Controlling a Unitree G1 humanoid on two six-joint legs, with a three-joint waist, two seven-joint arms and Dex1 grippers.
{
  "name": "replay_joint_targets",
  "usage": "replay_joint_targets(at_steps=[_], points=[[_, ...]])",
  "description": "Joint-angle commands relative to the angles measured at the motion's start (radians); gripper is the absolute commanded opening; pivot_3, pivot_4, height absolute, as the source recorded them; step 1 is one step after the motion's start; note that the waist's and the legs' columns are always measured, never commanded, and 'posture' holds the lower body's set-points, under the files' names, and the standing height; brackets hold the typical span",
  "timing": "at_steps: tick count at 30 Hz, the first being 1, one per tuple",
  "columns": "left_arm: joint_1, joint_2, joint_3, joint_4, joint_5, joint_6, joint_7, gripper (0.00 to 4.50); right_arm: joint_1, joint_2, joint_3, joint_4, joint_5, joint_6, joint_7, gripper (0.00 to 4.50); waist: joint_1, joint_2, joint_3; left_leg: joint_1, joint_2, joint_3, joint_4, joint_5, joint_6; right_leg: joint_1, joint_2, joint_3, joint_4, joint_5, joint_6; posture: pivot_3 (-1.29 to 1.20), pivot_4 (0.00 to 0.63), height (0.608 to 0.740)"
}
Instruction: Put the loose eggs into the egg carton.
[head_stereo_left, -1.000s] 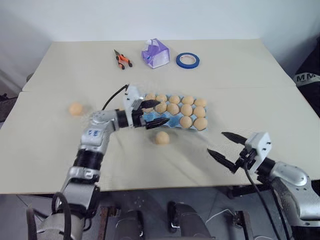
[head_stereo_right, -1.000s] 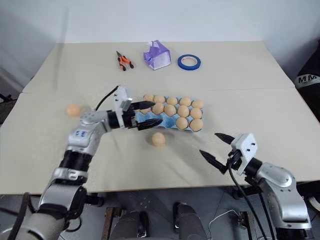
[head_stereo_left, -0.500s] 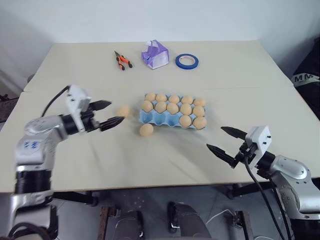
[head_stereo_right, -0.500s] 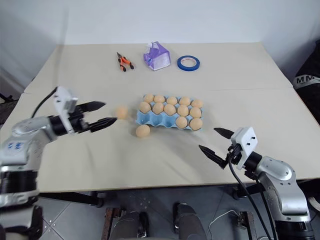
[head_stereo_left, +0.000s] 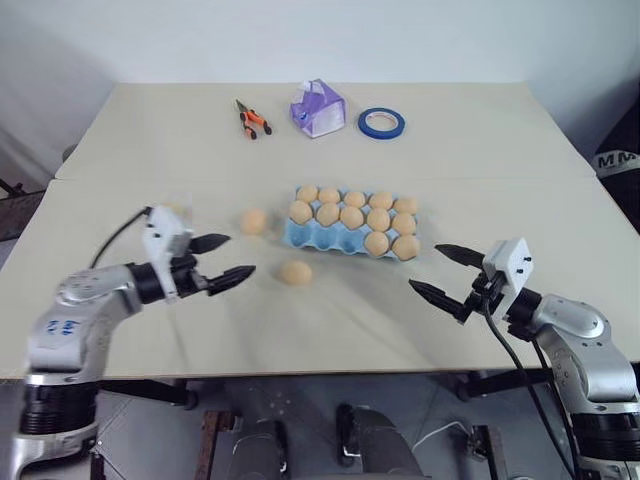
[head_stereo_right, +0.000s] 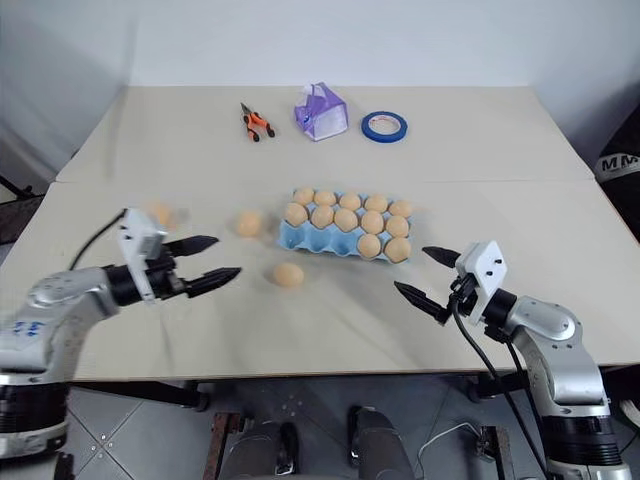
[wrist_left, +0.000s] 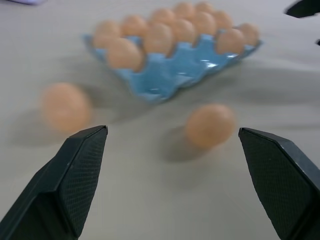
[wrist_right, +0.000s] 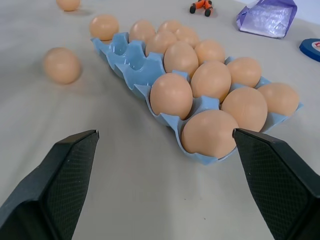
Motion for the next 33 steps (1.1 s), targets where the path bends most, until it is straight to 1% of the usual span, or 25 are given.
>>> replay_joint_targets(at_steps=[1, 5, 8, 16, 19, 23, 29, 32, 33], points=[[-0.044, -0.039, -0.083, 0.013, 0.058, -0.086, 0.016, 4.47, 0.006, -0.011, -0.024, -0.020, 0.007, -0.019, -0.001, 4.50, -0.001, 0.000, 0.000, 0.000, 0.000, 0.000, 0.000, 0.000, 0.000, 0.000, 0.000, 0.000, 0.000, 0.000, 0.000, 0.00, 0.150, 0.740], [-0.094, -0.104, -0.174, 0.094, 0.107, -0.151, 0.010, 4.47, 0.029, -0.013, -0.036, -0.035, 0.004, -0.025, -0.009, 4.50, -0.001, 0.000, 0.000, 0.001, 0.001, 0.000, 0.000, 0.000, 0.000, 0.000, 0.002, 0.000, 0.001, 0.000, 0.000, 0.00, 0.150, 0.740], [-0.105, -0.123, -0.218, 0.125, 0.134, -0.178, -0.003, 4.47, 0.055, -0.017, -0.055, -0.061, 0.010, -0.021, -0.022, 4.50, -0.001, 0.000, 0.000, 0.000, 0.000, 0.000, 0.000, 0.000, 0.000, 0.000, 0.002, 0.000, 0.000, 0.000, 0.000, 0.00, 0.150, 0.740], [-0.073, -0.087, -0.254, 0.148, 0.173, -0.192, -0.038, 4.47, 0.101, -0.016, -0.079, -0.096, 0.011, -0.018, -0.041, 4.50, -0.002, 0.000, 0.000, 0.001, 0.001, 0.000, 0.000, 0.000, 0.000, 0.000, 0.002, 0.001, 0.000, 0.000, 0.000, 0.00, 0.150, 0.740], [-0.062, -0.057, -0.266, 0.139, 0.193, -0.167, -0.050, 4.47, 0.098, -0.017, -0.080, -0.095, 0.010, -0.016, -0.046, 4.50, -0.001, 0.000, 0.000, 0.000, 0.001, 0.000, 0.001, 0.000, 0.000, 0.000, 0.001, 0.001, 0.000, 0.000, 0.000, 0.00, 0.150, 0.740], [-0.040, -0.024, -0.257, 0.100, 0.182, -0.152, -0.062, 4.47, 0.091, -0.019, -0.078, -0.090, 0.008, -0.017, -0.049, 4.50, -0.001, 0.000, 0.000, 0.000, 0.000, 0.000, 0.000, 0.000, 0.000, 0.000, 0.001, 0.001, 0.000, 0.000, 0.000, 0.00, 0.150, 0.740], [-0.025, -0.015, -0.252, 0.096, 0.179, -0.150, -0.063, 4.47, 0.077, -0.018, -0.071, -0.074, 0.002, -0.021, -0.053, 4.50, -0.001, 0.000, 0.000, 0.000, 0.001, 0.000, 0.000, 0.000, 0.000, 0.000, 0.001, 0.000, 0.000, 0.000, 0.000, 0.00, 0.150, 0.740], [-0.027, -0.023, -0.255, 0.103, 0.176, -0.141, -0.060, 3.87, 0.064, -0.019, -0.068, -0.066, -0.001, -0.021, -0.053, 4.50, -0.001, 0.000, 0.000, 0.000, 0.000, 0.000, 0.000, 0.000, 0.000, 0.000, 0.001, 0.000, -0.001, 0.000, 0.000, 0.00, 0.150, 0.740], [-0.026, -0.020, -0.259, 0.102, 0.179, -0.135, -0.060, 3.58, 0.061, -0.020, -0.068, -0.063, -0.002, -0.022, -0.052, 4.50, -0.001, 0.000, 0.000, 0.000, 0.000, 0.000, 0.000, 0.000, 0.001, 0.000, 0.001, 0.000, -0.001, 0.000, 0.000, 0.00, 0.150, 0.740]])
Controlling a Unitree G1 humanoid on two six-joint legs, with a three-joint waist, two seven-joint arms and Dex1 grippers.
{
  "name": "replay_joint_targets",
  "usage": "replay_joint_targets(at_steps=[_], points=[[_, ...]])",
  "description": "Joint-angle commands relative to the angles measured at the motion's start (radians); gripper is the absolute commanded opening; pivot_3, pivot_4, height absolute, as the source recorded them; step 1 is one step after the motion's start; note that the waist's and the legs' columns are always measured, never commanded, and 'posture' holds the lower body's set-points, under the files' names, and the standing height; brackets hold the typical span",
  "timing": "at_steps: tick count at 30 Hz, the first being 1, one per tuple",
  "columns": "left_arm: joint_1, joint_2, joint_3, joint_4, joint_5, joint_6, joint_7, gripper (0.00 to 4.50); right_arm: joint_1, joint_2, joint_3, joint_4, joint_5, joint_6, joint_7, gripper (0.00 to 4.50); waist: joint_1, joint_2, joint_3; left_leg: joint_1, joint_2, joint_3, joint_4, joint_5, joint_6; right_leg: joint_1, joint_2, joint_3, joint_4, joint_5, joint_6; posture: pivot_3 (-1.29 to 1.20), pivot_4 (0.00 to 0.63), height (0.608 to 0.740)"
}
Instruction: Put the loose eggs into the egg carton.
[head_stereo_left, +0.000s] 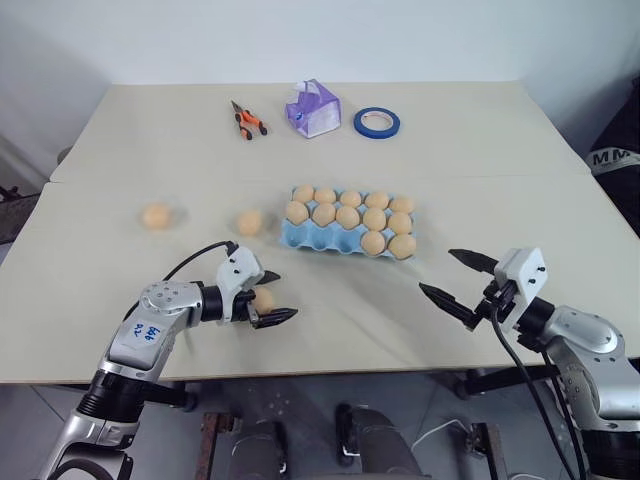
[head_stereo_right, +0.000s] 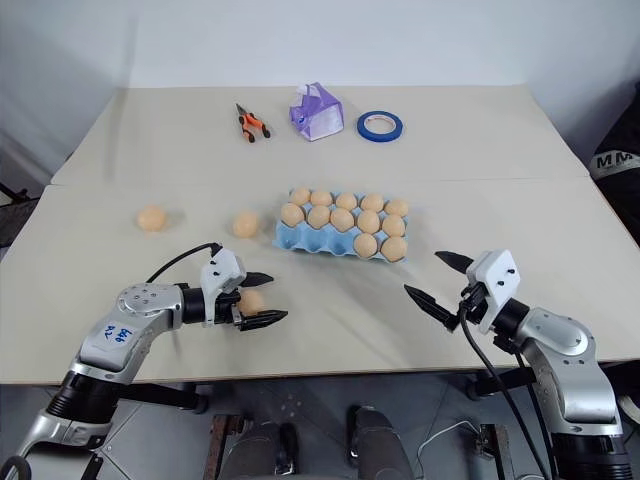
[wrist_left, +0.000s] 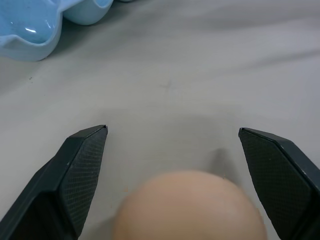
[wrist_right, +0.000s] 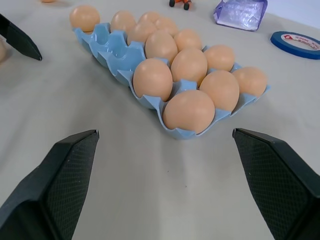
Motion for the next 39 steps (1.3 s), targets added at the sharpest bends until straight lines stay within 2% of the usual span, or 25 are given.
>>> replay_joint_targets(at_steps=[1, 3, 5, 9, 13, 17, 21, 25, 32, 39], points=[[0.008, 0.001, 0.012, -0.023, -0.005, 0.006, -0.001, 3.27, -0.018, -0.017, -0.024, -0.006, 0.004, -0.015, -0.002, 4.50, 0.000, 0.000, 0.000, 0.000, 0.000, 0.000, 0.000, 0.000, 0.000, 0.000, 0.000, 0.000, 0.000, 0.000, 0.000, 0.00, 0.150, 0.740], [0.013, 0.004, 0.015, -0.026, -0.005, 0.012, 0.003, 2.59, -0.017, -0.019, -0.027, -0.006, 0.004, -0.016, 0.000, 4.50, 0.000, 0.000, 0.000, 0.000, 0.000, 0.000, 0.000, 0.000, 0.000, 0.000, 0.000, 0.000, 0.000, 0.000, 0.000, 0.00, 0.150, 0.740], [0.016, 0.008, 0.018, -0.027, -0.004, 0.005, 0.001, 2.12, -0.016, -0.020, -0.029, -0.007, 0.004, -0.015, 0.000, 4.50, 0.000, 0.000, 0.000, 0.000, 0.000, 0.000, 0.000, 0.000, 0.000, 0.000, 0.000, 0.000, 0.000, 0.000, 0.000, 0.00, 0.150, 0.740], [0.022, 0.011, 0.033, -0.026, -0.003, -0.010, 0.004, 1.79, -0.012, -0.021, -0.031, -0.007, 0.003, -0.015, 0.000, 4.50, 0.000, 0.000, 0.000, 0.000, 0.000, 0.000, 0.000, 0.000, 0.000, 0.000, 0.000, 0.000, 0.000, 0.000, 0.000, 0.00, 0.150, 0.740], [0.011, 0.004, 0.054, -0.029, -0.012, -0.007, 0.020, 1.72, -0.018, -0.019, -0.027, -0.004, 0.001, -0.016, -0.002, 4.50, 0.000, 0.000, 0.000, 0.000, 0.000, 0.000, 0.000, 0.000, 0.000, 0.000, 0.000, 0.000, 0.000, 0.000, 0.000, 0.00, 0.150, 0.740], [-0.063, -0.024, 0.105, -0.034, -0.060, 0.019, 0.040, 1.71, -0.027, -0.020, -0.024, 0.003, -0.001, -0.018, 0.000, 4.50, 0.001, 0.000, 0.000, 0.000, 0.000, 0.000, 0.000, 0.000, 0.000, 0.000, 0.000, 0.000, 0.000, 0.000, 0.000, 0.00, 0.150, 0.740], [-0.186, -0.086, 0.143, -0.014, -0.131, 0.047, 0.040, 1.71, -0.034, -0.018, -0.021, 0.011, -0.004, -0.020, 0.003, 4.50, 0.004, 0.000, 0.000, -0.001, -0.001, 0.000, 0.001, 0.000, 0.001, 0.000, 0.000, 0.000, 0.000, 0.000, 0.000, 0.00, 0.150, 0.740], [-0.301, -0.136, 0.128, 0.063, -0.144, 0.037, 0.020, 1.71, -0.044, -0.013, -0.015, 0.019, -0.007, -0.023, 0.000, 4.50, 0.004, 0.000, 0.000, -0.001, -0.001, 0.000, 0.001, 0.001, 0.001, 0.000, 0.000, 0.000, 0.000, 0.001, 0.001, 0.00, 0.150, 0.740], [-0.486, -0.246, -0.002, 0.400, -0.032, -0.176, -0.098, 1.71, -0.037, 0.001, -0.016, 0.012, -0.013, -0.033, -0.018, 4.50, 0.001, 0.000, 0.000, 0.000, -0.001, 0.000, 0.001, 0.001, 0.000, 0.000, 0.002, -0.001, 0.001, 0.001, 0.001, 0.00, 0.150, 0.740], [-0.672, -0.393, 0.015, 0.800, 0.020, -0.389, -0.113, 1.71, 0.015, 0.009, -0.035, -0.030, -0.007, -0.037, -0.048, 4.50, 0.002, -0.001, 0.000, -0.002, -0.002, -0.001, 0.001, 0.000, 0.001, 0.000, 0.001, -0.002, -0.001, 0.001, 0.002, 0.00, 0.150, 0.740]])
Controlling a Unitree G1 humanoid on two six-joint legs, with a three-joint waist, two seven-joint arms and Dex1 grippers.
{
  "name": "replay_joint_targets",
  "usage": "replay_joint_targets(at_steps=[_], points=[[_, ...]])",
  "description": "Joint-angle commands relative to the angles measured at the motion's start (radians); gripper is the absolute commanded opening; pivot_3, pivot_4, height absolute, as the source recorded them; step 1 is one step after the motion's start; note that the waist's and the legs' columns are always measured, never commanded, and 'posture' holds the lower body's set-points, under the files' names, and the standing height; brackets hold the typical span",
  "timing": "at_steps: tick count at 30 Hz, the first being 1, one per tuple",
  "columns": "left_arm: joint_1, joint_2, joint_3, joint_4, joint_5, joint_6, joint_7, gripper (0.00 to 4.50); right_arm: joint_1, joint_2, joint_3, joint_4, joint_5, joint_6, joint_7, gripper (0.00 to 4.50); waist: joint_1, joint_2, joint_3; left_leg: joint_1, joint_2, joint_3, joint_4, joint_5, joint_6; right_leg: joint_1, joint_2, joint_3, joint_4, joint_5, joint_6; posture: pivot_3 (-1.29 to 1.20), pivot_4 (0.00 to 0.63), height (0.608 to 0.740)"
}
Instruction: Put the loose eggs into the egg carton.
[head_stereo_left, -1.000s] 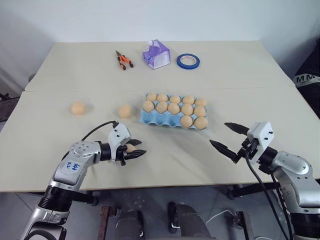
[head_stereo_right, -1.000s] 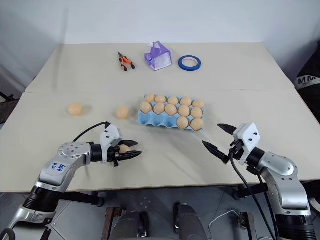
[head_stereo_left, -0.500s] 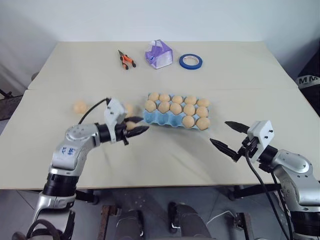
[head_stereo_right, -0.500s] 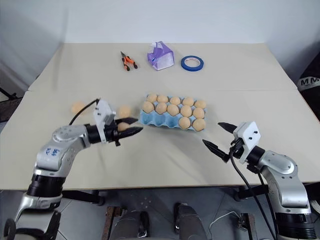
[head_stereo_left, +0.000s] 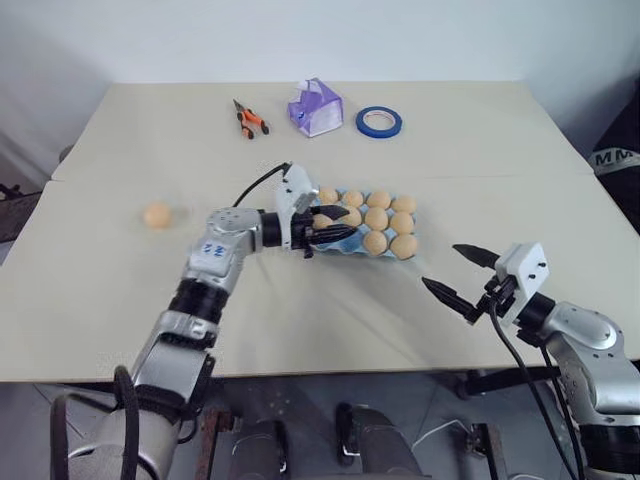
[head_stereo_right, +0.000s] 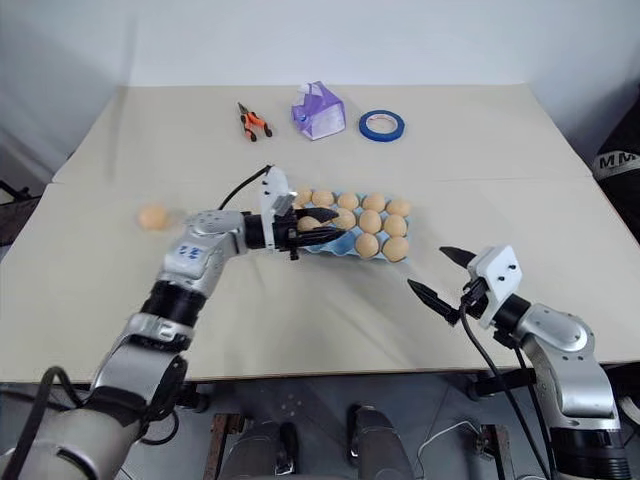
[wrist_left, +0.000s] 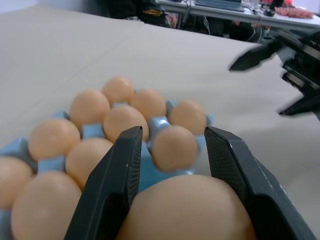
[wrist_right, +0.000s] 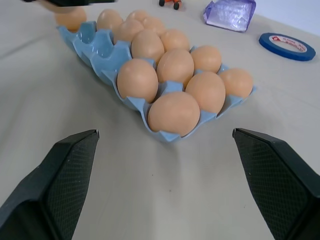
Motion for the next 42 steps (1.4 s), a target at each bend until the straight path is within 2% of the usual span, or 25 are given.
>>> replay_joint_targets(at_steps=[1, 7, 17, 25, 27, 35, 42], points=[[-0.084, -0.045, 0.028, 0.145, 0.020, -0.111, -0.014, 1.71, 0.019, 0.002, -0.036, -0.056, 0.015, -0.017, -0.022, 4.50, -0.002, 0.000, 0.000, 0.000, 0.000, 0.000, 0.000, 0.000, 0.000, 0.000, 0.000, 0.000, 0.000, 0.000, 0.000, 0.00, 0.150, 0.740], [-0.157, -0.085, 0.040, 0.332, 0.055, -0.209, -0.028, 1.71, 0.051, 0.000, -0.048, -0.086, 0.020, -0.014, -0.041, 4.50, -0.004, -0.001, 0.000, 0.000, 0.000, 0.000, -0.001, -0.001, 0.000, 0.000, 0.001, -0.001, 0.000, -0.001, 0.001, 0.00, 0.150, 0.740], [-0.199, -0.141, 0.091, 0.451, 0.066, -0.270, -0.026, 1.71, 0.048, -0.004, -0.050, -0.091, 0.021, -0.009, -0.052, 4.50, -0.003, -0.002, 0.001, 0.000, 0.000, 0.000, 0.000, -0.001, 0.001, 0.000, 0.001, -0.001, 0.000, -0.001, 0.001, 0.00, 0.150, 0.740], [-0.216, -0.155, 0.116, 0.489, 0.085, -0.283, -0.014, 4.29, 0.041, -0.016, -0.059, -0.086, 0.023, -0.008, -0.046, 4.50, -0.003, -0.002, 0.001, 0.000, -0.001, 0.000, 0.000, -0.002, 0.001, 0.000, 0.001, -0.001, 0.000, -0.001, 0.001, 0.00, 0.150, 0.740], [-0.221, -0.151, 0.121, 0.487, 0.088, -0.281, -0.013, 4.47, 0.040, -0.017, -0.060, -0.086, 0.023, -0.007, -0.044, 4.50, -0.003, -0.002, 0.001, 0.000, 0.000, 0.000, 0.000, -0.001, 0.001, 0.000, 0.001, -0.001, 0.000, -0.001, 0.001, 0.00, 0.150, 0.740], [-0.215, -0.076, 0.151, 0.321, 0.071, -0.268, -0.044, 4.47, 0.030, -0.021, -0.059, -0.076, 0.022, -0.001, -0.030, 4.50, -0.004, -0.002, 0.001, 0.000, 0.000, 0.000, 0.000, -0.001, 0.000, 0.000, 0.001, -0.001, 0.000, -0.001, 0.001, 0.00, 0.150, 0.740], [-0.054, 0.099, 0.188, -0.047, 0.047, -0.089, -0.011, 4.47, -0.003, -0.018, -0.042, -0.048, 0.021, 0.000, -0.012, 4.50, -0.010, -0.001, 0.001, 0.002, 0.002, 0.001, -0.001, -0.001, -0.002, 0.000, 0.001, 0.001, 0.003, -0.001, 0.001, 0.00, 0.150, 0.740]])
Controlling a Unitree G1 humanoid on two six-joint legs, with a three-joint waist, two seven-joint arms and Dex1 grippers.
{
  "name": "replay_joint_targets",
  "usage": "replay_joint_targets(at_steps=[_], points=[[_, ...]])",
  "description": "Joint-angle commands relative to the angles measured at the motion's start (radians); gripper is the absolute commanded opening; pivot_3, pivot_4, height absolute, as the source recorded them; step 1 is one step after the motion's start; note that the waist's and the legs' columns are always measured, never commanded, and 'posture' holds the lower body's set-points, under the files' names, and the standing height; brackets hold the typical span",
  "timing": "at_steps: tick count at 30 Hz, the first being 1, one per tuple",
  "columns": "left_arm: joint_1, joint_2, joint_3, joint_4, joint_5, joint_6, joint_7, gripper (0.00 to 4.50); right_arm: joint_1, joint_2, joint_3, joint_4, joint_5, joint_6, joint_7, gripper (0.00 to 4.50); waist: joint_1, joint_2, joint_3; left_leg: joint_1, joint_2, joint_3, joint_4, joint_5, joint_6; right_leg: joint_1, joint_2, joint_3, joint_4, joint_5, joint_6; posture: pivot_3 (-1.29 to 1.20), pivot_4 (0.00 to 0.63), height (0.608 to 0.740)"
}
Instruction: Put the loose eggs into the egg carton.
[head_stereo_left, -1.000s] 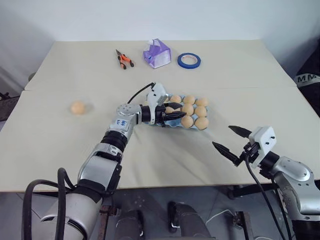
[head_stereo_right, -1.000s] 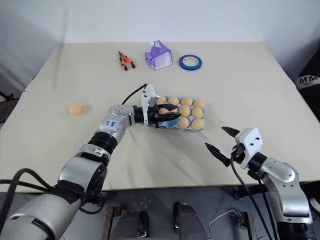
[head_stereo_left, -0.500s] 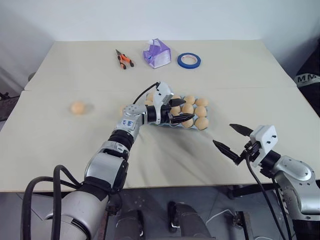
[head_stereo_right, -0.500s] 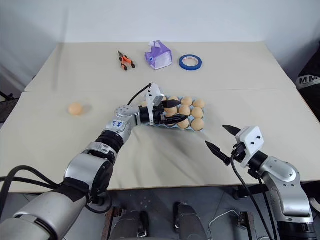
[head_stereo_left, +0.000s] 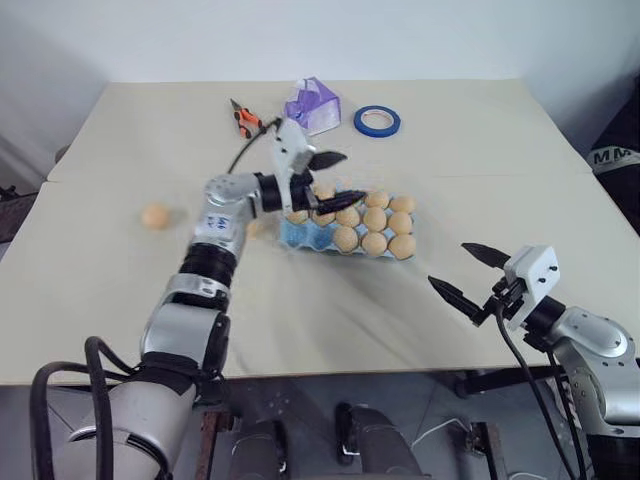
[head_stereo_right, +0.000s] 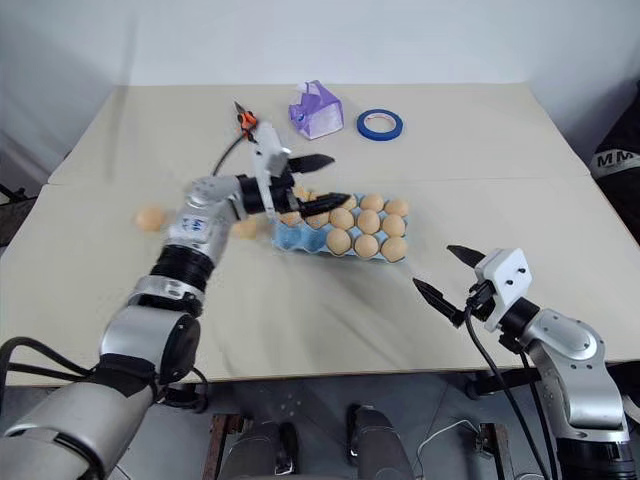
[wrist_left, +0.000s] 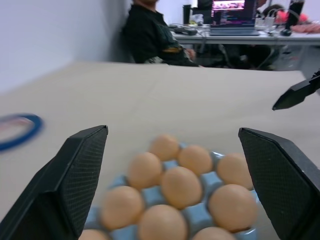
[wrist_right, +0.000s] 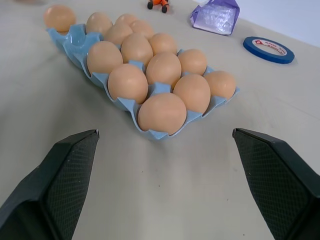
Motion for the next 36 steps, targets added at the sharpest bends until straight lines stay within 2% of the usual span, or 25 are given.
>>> replay_joint_targets(at_steps=[1, 6, 12, 14, 20, 23, 28, 36], points=[[0.095, 0.076, 0.036, -0.176, -0.019, 0.087, 0.043, 4.47, -0.021, -0.011, -0.008, 0.004, 0.016, -0.004, 0.012, 4.50, 0.002, 0.000, 0.000, 0.000, 0.000, 0.000, 0.000, 0.000, 0.000, 0.000, 0.000, 0.000, 0.001, 0.000, 0.000, 0.00, 0.150, 0.740], [0.288, 0.229, 0.150, -0.382, -0.042, 0.222, 0.147, 4.47, -0.059, -0.011, 0.007, 0.044, 0.016, -0.016, 0.042, 4.50, 0.003, 0.000, 0.000, 0.000, 0.001, 0.000, 0.001, 0.001, -0.002, 0.000, 0.000, 0.000, 0.002, 0.000, 0.000, 0.00, 0.150, 0.740], [0.526, 0.355, 0.264, -0.528, -0.109, 0.314, 0.149, 4.47, -0.089, -0.014, 0.019, 0.080, 0.025, -0.024, 0.082, 4.50, 0.009, 0.000, 0.000, 0.001, 0.001, 0.000, 0.001, 0.001, -0.001, 0.000, -0.001, 0.000, 0.003, 0.000, -0.001, 0.00, 0.150, 0.740], [0.670, 0.403, 0.340, -0.598, -0.143, 0.382, 0.140, 4.47, -0.107, -0.021, 0.017, 0.104, 0.022, -0.029, 0.095, 4.50, 0.008, 0.000, 0.000, 0.001, 0.000, -0.001, 0.001, 0.001, 0.000, 0.000, -0.003, -0.001, 0.002, 0.000, -0.001, 0.00, 0.150, 0.740], [0.990, 0.450, 0.527, -0.752, -0.228, 0.468, 0.137, 4.47, -0.118, -0.026, 0.014, 0.125, 0.020, -0.038, 0.115, 4.50, 0.003, -0.001, 0.000, 0.001, 0.002, 0.001, 0.000, -0.002, 0.000, -0.001, -0.004, -0.001, 0.001, -0.001, -0.003, 0.00, 0.150, 0.740], [1.117, 0.468, 0.603, -0.805, -0.277, 0.498, 0.100, 4.47, -0.130, -0.025, 0.021, 0.137, 0.017, -0.039, 0.118, 4.50, 0.004, -0.001, 0.000, 0.001, 0.003, 0.001, 0.000, -0.005, -0.006, -0.001, -0.004, -0.001, 0.001, -0.001, -0.004, 0.00, 0.150, 0.740], [1.131, 0.468, 0.622, -0.780, -0.275, 0.450, 0.127, 4.47, -0.160, -0.023, 0.034, 0.163, 0.009, -0.044, 0.127, 4.50, 0.008, 0.000, 0.000, 0.001, 0.003, 0.001, 0.000, -0.005, -0.006, -0.001, -0.005, -0.002, -0.002, -0.003, -0.007, 0.00, 0.150, 0.740], [0.783, 0.325, 0.397, -0.712, -0.217, 0.360, 0.296, 4.47, -0.175, -0.020, 0.037, 0.173, 0.002, -0.052, 0.128, 4.50, 0.010, -0.001, 0.000, 0.000, 0.002, 0.002, 0.000, -0.004, -0.004, 0.001, -0.005, -0.002, -0.004, 0.001, -0.004, 0.00, 0.150, 0.740]])
